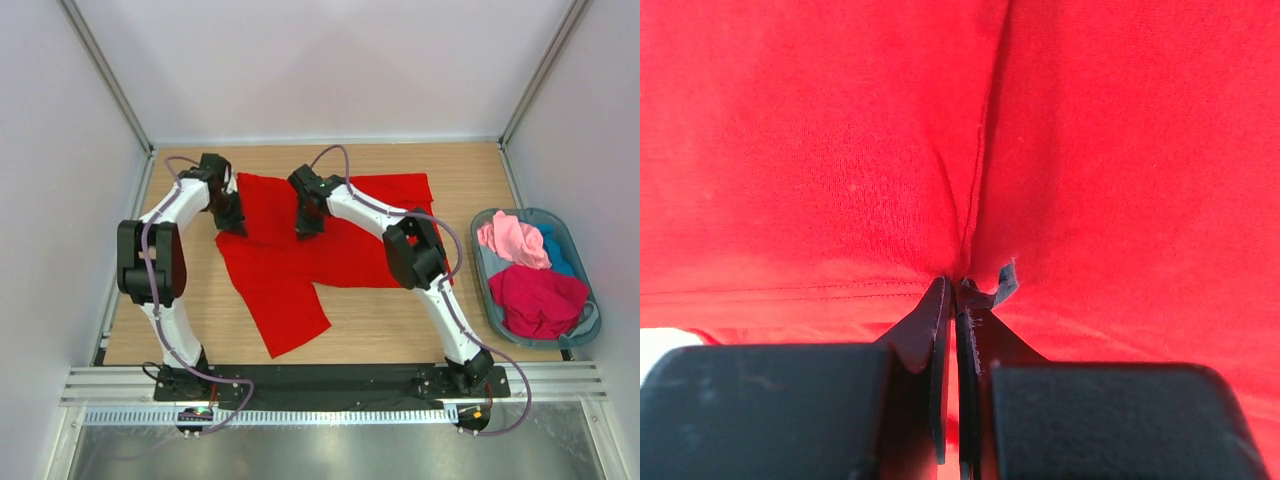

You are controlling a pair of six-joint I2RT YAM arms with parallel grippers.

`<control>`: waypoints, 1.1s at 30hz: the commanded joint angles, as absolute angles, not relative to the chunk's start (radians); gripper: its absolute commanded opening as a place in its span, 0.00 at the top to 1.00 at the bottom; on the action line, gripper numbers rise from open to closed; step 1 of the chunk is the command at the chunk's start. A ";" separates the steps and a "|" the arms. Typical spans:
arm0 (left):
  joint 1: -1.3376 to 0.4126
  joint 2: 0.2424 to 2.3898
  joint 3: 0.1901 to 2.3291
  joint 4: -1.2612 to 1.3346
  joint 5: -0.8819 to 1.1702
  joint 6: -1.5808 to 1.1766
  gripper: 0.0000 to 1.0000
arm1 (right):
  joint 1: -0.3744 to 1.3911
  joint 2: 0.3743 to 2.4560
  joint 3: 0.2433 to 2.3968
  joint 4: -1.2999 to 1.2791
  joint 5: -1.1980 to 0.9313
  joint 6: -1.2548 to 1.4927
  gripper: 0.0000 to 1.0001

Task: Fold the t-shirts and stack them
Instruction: Fold the tshirt

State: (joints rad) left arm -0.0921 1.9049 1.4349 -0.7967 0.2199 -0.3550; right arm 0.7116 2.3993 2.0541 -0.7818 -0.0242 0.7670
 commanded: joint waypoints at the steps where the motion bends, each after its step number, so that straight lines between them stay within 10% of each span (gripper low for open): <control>1: -0.100 1.822 1.480 -0.827 0.199 -0.351 1.00 | 0.719 2.290 2.069 -0.796 -0.005 0.723 0.99; 33: -0.206 1.695 1.213 -0.848 0.147 -0.453 1.00 | 0.715 2.118 1.740 -0.704 -0.021 0.650 0.99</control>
State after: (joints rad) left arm -0.2047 1.7058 1.2152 -0.8474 0.1753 -0.4427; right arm 0.7162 2.1712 1.7424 -0.7303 -0.0288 0.6781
